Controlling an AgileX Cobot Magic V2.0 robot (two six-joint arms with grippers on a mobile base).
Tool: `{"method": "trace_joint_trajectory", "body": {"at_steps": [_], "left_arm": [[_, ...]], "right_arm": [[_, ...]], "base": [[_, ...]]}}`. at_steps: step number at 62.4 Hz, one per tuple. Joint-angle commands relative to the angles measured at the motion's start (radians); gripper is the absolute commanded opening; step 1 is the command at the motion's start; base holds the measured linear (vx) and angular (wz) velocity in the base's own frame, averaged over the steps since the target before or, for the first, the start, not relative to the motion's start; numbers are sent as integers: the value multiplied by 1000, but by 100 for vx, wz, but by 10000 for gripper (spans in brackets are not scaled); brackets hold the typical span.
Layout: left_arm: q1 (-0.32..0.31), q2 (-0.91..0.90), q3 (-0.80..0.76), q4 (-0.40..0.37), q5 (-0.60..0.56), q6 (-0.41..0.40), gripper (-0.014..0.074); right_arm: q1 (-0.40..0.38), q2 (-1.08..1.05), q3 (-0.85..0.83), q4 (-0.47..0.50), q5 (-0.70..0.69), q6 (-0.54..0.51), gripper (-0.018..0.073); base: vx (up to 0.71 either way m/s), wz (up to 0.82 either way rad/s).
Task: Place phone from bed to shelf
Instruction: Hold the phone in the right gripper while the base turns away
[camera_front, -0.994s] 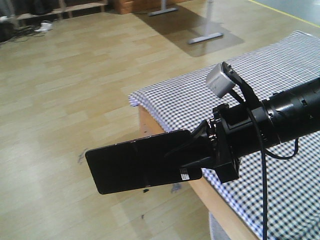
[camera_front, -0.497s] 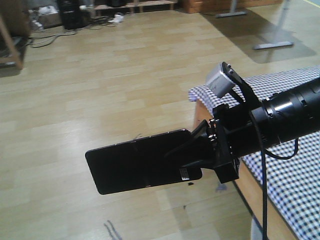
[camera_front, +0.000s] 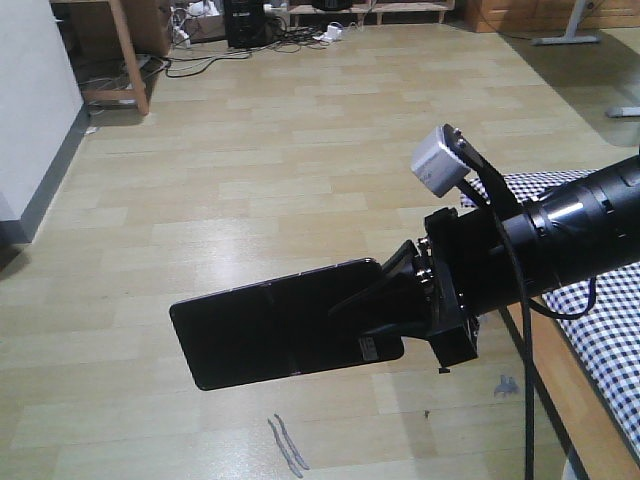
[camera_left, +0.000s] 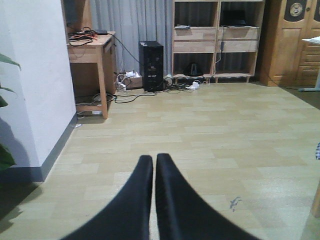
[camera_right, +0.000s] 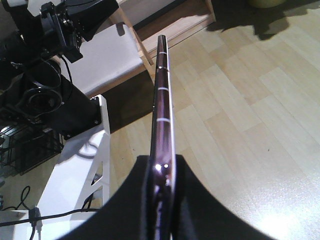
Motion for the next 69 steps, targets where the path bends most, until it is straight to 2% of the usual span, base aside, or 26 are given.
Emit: {"method": "trace_joint_trajectory", "body": {"at_steps": [1,69], "left_arm": [[-4,-13,-21,-9,-72,-6,1],[-4,-13,-21,-9,-72,-6,1]], "right_arm": [[-2,-34,-25,86,76,-10,-2],[-2,-34,-25,86,76,-10,-2]], "base": [[-4,18],[9,5]]}}
